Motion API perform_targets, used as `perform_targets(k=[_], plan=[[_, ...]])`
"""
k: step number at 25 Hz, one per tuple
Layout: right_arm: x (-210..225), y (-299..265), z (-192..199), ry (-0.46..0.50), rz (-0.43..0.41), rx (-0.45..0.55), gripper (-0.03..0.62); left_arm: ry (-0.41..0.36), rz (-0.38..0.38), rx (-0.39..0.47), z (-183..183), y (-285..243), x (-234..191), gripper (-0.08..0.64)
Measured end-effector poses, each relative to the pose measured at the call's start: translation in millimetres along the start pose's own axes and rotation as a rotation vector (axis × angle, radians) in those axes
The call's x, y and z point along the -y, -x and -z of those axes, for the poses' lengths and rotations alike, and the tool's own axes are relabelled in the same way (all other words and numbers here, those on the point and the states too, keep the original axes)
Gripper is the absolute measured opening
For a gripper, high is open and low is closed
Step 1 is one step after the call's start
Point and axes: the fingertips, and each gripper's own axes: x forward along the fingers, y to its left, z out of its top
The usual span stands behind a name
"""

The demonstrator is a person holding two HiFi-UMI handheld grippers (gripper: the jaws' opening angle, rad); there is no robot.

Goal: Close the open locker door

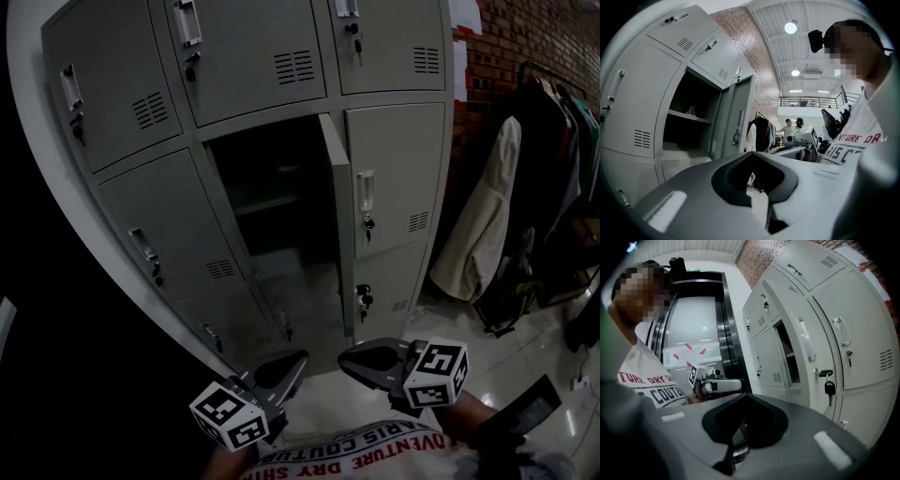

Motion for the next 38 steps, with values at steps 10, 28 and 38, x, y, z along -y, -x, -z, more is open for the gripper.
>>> perform_targets(k=[10,28,38], plan=[[62.6,13.5,5.8,-0.017,0.014,-0.030,-0.005,0.017,-0.003,-0.014,-0.5,-42.6,-38.1,0.005],[134.8,20.6,-108.0,0.279,0.125,0.101,-0.005,0.008,-0.032,-0.027,-3.4,-62.8,-62.9,0.005],[126.1,-15.9,-104.6,0.305,0.050,0.081,-0.005,0.025,-0.060,-0.028,0.1,-55.2,-82.0,0.005]])
